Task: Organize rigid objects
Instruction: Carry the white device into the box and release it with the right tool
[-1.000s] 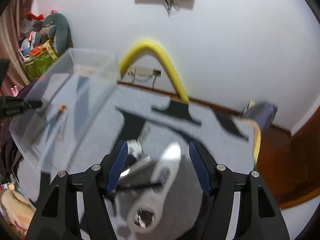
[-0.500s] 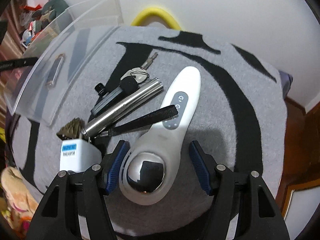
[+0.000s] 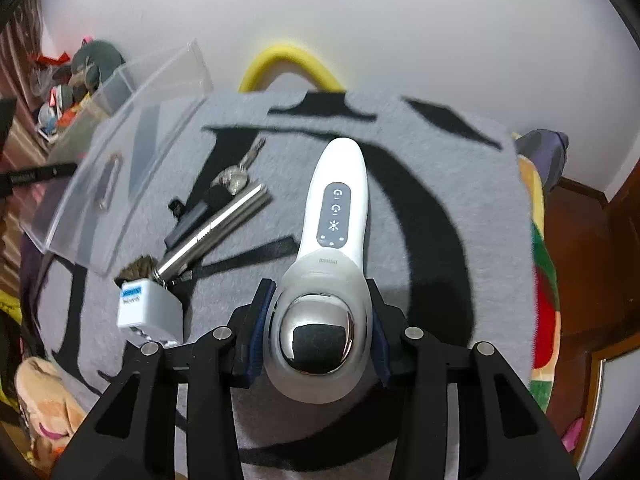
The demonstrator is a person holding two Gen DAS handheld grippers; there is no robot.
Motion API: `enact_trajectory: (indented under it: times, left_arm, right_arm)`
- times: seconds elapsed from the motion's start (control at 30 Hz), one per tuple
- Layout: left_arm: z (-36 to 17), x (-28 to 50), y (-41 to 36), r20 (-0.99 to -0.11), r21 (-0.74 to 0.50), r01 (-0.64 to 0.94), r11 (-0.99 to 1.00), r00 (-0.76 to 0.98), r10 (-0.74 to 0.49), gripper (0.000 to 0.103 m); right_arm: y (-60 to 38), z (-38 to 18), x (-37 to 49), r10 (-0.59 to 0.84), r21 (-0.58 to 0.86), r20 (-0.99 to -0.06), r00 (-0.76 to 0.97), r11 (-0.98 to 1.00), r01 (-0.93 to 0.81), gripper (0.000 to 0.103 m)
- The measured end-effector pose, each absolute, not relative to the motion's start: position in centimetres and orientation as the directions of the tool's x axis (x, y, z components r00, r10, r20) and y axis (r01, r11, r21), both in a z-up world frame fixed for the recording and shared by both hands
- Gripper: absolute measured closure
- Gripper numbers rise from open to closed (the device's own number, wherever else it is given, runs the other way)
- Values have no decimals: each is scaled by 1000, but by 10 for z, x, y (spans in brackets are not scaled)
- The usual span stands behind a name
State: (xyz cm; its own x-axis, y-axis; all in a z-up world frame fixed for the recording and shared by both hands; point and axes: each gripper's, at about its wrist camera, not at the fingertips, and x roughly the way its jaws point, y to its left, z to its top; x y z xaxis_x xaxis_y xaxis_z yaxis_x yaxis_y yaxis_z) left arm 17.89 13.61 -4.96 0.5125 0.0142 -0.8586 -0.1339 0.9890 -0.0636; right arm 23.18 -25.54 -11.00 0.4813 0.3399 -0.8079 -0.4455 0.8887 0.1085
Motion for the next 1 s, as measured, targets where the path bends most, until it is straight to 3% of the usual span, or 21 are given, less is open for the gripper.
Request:
enact_trajectory:
  times: [0.33,0.57,1.0]
  left_arm:
    - [-49,179,137,-857,-68,-135,989,515,11,94]
    - [-47,178,138,-853,-80,-135,988,522,2,94]
    - [-43,175,141,-844,-102,-128,987,537,-17,94]
  right_arm:
    - [-214,-32,218,419,69,-687,594,851,-520,64]
    - [-143,4,210,533,51,-623,572,758,-650,64]
    - [-19,-44,210,544,59,-742,390,633,-772,64]
